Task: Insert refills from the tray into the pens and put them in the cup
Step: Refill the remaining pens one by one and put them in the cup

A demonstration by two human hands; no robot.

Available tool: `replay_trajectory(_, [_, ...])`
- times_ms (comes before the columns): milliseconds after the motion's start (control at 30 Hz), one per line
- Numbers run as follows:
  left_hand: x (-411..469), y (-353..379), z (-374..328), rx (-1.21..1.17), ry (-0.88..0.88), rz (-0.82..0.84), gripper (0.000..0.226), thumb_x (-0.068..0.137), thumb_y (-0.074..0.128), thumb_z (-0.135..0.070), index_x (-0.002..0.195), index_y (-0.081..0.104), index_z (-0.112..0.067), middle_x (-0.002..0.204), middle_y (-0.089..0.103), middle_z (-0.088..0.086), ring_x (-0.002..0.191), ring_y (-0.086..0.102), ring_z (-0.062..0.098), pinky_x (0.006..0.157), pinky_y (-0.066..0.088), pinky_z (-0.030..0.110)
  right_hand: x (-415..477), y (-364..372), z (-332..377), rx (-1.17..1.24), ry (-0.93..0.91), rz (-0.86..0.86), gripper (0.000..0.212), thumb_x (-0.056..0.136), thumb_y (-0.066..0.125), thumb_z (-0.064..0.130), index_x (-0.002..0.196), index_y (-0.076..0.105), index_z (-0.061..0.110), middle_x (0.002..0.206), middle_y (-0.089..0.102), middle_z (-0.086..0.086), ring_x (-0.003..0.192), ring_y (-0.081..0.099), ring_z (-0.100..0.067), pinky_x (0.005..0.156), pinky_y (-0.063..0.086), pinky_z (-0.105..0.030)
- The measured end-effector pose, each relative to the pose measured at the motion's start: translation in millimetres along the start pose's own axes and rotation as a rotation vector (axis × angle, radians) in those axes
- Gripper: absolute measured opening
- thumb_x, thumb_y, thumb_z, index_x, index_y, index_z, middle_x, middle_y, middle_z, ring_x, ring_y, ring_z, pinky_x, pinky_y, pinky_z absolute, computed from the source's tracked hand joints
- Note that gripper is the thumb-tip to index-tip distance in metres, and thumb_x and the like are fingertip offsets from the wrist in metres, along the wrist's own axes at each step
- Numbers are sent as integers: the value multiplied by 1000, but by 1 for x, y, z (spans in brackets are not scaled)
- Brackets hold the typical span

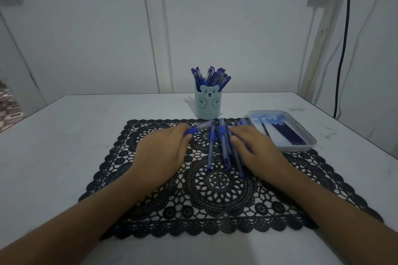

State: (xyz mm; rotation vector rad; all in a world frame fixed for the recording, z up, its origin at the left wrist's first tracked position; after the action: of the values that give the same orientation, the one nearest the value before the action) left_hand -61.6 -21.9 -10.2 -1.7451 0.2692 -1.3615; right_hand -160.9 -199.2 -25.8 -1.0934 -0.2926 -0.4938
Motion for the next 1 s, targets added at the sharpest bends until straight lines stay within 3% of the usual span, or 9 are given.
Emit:
replay_trajectory(167, [71,-26,16,-320,-259,-157,22,92,52,-24,107,64,-13,93,58,-2,80,50,12,65,34,19,-2,13,-5,-132,-47,145,41,98,37,30,137,41,18,142,40,3,132,31,-8,99,13,-10])
replay_trajectory(267, [132,-31,32,-736,-513,-186,20,92,52,-22,106,62,-12,98,64,5,82,58,15,73,49,30,-2,13,-7,-155,-60,147,42,98,34,32,139,37,23,142,39,7,131,31,-6,95,12,-7])
replay_trajectory(367, [177,-25,42,-965,-635,-183,16,93,52,-17,104,58,-7,99,63,10,72,60,11,64,53,28,-1,13,-8,-143,-81,148,41,98,33,33,139,37,25,141,39,9,128,33,-2,95,14,-6])
replay_trajectory(467, [201,-10,43,-901,-637,-181,19,93,51,-16,104,58,-3,92,63,9,74,62,16,64,54,30,-1,12,-8,-132,-105,135,41,98,33,33,139,37,25,140,40,10,126,34,-1,93,13,-3])
replay_trajectory(600, [207,15,39,-650,-563,-80,12,92,51,-18,86,58,-10,87,64,11,83,65,28,73,54,39,-2,11,-9,-104,-129,109,41,98,33,33,138,38,25,140,40,11,125,34,-1,92,13,-2])
replay_trajectory(667, [202,27,36,-535,-506,-12,17,90,51,-18,105,54,-11,90,65,11,80,63,26,75,52,37,-1,11,-10,-102,-134,105,41,98,33,33,138,39,25,139,40,10,124,35,-1,92,14,-3])
replay_trajectory(733, [197,38,36,-474,-450,39,45,89,51,-17,131,34,-21,84,65,10,75,61,25,74,49,37,-1,11,-10,-102,-144,105,41,98,34,33,138,39,24,139,41,9,124,36,-1,93,15,-3])
replay_trajectory(800, [193,45,37,-419,-392,68,54,87,50,-14,132,27,-31,81,66,9,74,62,26,73,50,39,-1,12,-10,-104,-155,105,41,98,34,32,137,40,23,138,42,9,123,38,-2,92,16,-4])
replay_trajectory(1000, [191,49,42,-204,-225,107,28,89,43,-17,114,53,-21,100,62,5,85,55,22,75,47,36,-1,11,-10,-116,-157,109,40,98,35,32,136,41,23,137,44,8,121,40,-2,91,19,-5])
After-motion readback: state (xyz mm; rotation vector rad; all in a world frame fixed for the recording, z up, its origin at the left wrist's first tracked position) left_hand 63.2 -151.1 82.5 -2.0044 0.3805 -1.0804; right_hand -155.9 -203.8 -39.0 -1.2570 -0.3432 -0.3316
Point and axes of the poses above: each hand's wrist, its own x-axis towards the middle knuckle, its own y-axis out of the palm, z = x × y, the point moved 2 cm from there along x, towards the middle knuckle
